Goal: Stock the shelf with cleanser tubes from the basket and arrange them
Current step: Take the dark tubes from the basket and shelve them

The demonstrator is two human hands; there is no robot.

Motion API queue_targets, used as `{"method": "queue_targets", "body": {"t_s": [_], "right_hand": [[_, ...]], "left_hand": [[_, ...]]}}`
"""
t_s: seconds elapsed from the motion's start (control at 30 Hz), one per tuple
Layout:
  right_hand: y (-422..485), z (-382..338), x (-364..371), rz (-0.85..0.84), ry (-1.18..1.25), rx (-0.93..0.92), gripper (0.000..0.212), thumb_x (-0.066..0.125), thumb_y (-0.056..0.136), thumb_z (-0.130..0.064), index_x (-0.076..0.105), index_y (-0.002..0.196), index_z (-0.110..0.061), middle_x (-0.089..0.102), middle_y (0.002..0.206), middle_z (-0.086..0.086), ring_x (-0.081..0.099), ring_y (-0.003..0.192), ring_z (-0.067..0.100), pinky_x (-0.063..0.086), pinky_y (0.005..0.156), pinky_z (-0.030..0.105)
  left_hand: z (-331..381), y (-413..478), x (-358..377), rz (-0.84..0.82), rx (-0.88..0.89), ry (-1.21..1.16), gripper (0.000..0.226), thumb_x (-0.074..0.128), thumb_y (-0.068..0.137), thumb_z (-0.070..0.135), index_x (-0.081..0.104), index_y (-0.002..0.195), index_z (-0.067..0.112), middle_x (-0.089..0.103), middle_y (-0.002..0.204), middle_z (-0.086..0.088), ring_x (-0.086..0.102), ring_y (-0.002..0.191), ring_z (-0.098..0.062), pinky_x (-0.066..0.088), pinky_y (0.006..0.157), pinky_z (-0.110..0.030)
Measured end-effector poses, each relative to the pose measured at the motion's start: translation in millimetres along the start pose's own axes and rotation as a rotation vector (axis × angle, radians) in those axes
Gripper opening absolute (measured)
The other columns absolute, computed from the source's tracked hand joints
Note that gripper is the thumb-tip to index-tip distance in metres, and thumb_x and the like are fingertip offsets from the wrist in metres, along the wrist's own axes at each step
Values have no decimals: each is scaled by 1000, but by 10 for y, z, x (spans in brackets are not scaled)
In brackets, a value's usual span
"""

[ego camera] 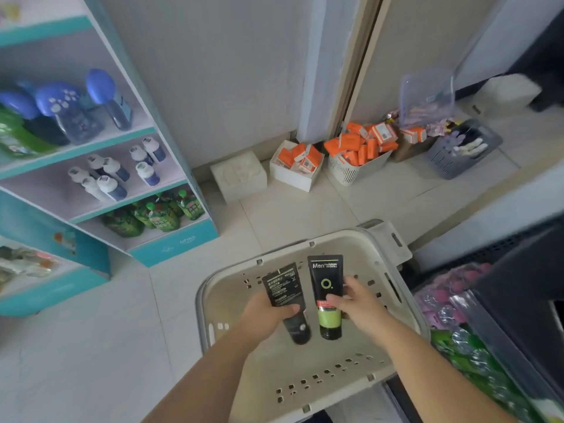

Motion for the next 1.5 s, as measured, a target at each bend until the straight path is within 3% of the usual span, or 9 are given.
{"method": "queue_targets", "body": {"t_s": [0.17,0.4,0.53,0.67,0.87,1.03,1.2,1.33,1.5], "right_hand": [[-613,-506,-308,65,53,-148,33,72,84,-17,60,111,-32,69,112,-10,67,101,9,55,90,41],[-1723,-868,-900,293,229,-308,35,72,82,-2,64,108,-24,73,104,-2,71,94,17,60,80,40],[-2437,-709,-1269,464,325,-375,35,73,81,-1,65,106,-24,74,104,2,72,86,18,57,65,24],[-3120,-318,-1610,604,424,-397,38,75,81,-4,64,113,-20,73,107,6,72,91,29,58,76,47],[-4256,367,-1995,807,587,-459,38,73,80,-3,64,113,-19,73,109,1,72,95,23,59,76,40],[-5260,1004,-2205,928,593,-492,37,72,81,-3,64,115,-17,73,110,-1,71,97,21,59,77,39],[-6265,1790,-2367,1025,622,-468,35,71,83,-5,63,116,-15,73,109,5,71,96,26,60,72,41],[-7051,2369,-2480,1131,632,-462,36,72,82,-4,64,116,-16,72,110,8,71,96,27,60,71,41],[-7863,2834,-2572,1255,602,-464,35,69,85,-3,63,114,-22,74,104,-2,72,93,16,57,68,29]], "left_hand": [[851,-365,-41,-66,220,-163,44,79,75,1,60,111,18,75,101,6,70,94,-8,51,71,-14],[1781,-1033,440,-328,455,-113,39,77,75,-1,65,109,16,75,104,2,70,99,-15,52,80,-24],[1996,-1399,1006,-501,499,-111,46,78,70,1,64,113,8,72,111,-12,68,104,-28,54,91,-37],[2067,-1867,1705,-654,511,-71,42,76,74,-2,64,113,9,72,110,-14,68,104,-33,54,90,-41],[2015,-2731,2731,-823,569,33,48,85,68,13,66,112,14,74,107,-9,70,97,-34,52,87,-49],[1823,-3558,3544,-922,585,67,32,73,80,0,66,110,9,74,105,-9,71,89,-23,58,68,-29],[1472,-4420,4381,-1010,589,103,35,74,82,5,65,115,10,73,110,-9,68,104,-32,52,94,-51],[1194,-5132,4976,-1075,599,120,33,74,80,3,66,112,9,74,107,-10,69,101,-30,54,93,-48],[987,-5901,5615,-1196,657,160,29,68,84,-3,65,112,7,75,100,-10,71,78,-15,53,59,-18]]}}
Point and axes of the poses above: each hand's wrist, its own y-axis towards the middle knuckle, its own x-axis out of the palm, z = x × y, the point moved 9 cm from there along y, towards the middle knuckle
